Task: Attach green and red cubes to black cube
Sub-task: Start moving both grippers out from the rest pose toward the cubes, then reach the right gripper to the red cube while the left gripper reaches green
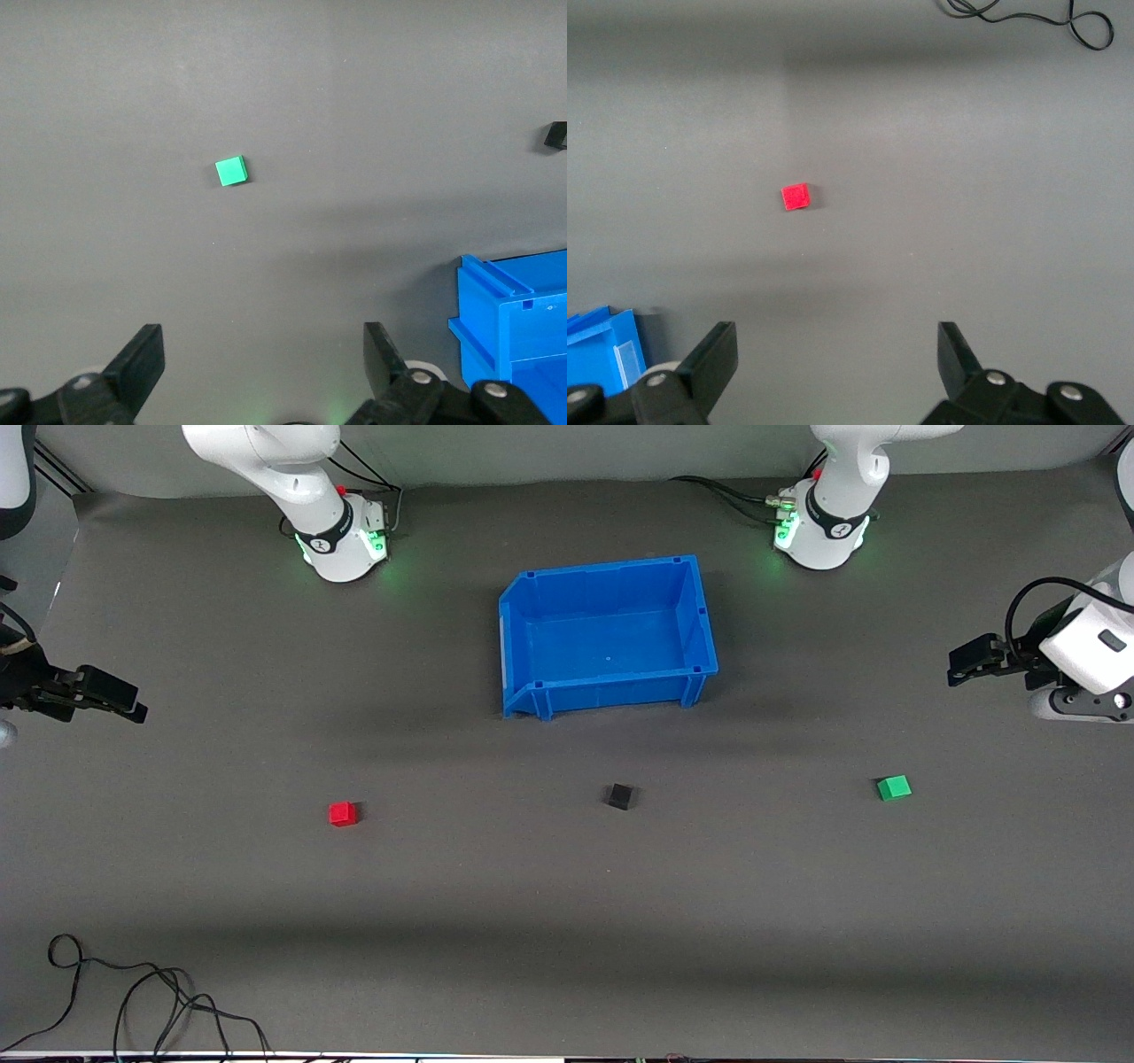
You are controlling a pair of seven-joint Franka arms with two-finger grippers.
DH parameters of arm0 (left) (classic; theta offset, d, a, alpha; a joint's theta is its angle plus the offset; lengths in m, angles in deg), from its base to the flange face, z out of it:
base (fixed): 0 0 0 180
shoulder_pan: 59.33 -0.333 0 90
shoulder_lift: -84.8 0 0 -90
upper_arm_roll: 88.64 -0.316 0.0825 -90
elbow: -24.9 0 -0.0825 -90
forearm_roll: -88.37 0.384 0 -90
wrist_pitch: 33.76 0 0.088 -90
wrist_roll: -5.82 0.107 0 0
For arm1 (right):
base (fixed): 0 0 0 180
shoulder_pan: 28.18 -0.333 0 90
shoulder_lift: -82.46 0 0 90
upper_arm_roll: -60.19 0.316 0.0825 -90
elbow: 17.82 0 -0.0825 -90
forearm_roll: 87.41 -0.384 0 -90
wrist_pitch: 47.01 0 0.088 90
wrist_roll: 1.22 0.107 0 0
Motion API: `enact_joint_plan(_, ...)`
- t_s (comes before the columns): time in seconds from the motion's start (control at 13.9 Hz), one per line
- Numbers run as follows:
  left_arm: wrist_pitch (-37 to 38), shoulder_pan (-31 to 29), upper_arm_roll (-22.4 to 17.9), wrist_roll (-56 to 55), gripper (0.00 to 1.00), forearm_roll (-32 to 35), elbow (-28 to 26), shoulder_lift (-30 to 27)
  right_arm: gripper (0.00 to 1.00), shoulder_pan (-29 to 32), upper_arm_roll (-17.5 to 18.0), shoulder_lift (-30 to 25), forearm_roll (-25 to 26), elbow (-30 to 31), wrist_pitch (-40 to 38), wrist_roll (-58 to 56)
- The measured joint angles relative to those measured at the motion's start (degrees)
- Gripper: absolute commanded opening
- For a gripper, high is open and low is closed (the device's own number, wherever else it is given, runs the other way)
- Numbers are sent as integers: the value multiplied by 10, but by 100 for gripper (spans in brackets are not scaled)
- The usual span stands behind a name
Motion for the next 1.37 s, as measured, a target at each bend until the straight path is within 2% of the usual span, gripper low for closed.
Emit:
enact_joint_plan(0.43,-9,-8,-6,0,100,0,-5,7,100,0,0,0,0,-1,1,19)
enact_joint_plan(0.57,-32,-14,-7,0,100,0,-20,18,100,0,0,2,0,-4,2,97)
enact_joint_plan(0.86,-87,-15,-8,0,100,0,-41,61,100,-3,1,17,-5,-19,5,334)
enact_joint_plan(1.15,-144,-20,-8,0,100,1,-50,116,100,-3,0,41,-64,-30,3,550)
enact_joint_plan(1.37,-191,-32,-9,2,100,2,-59,153,100,2,-8,77,-131,-24,2,608)
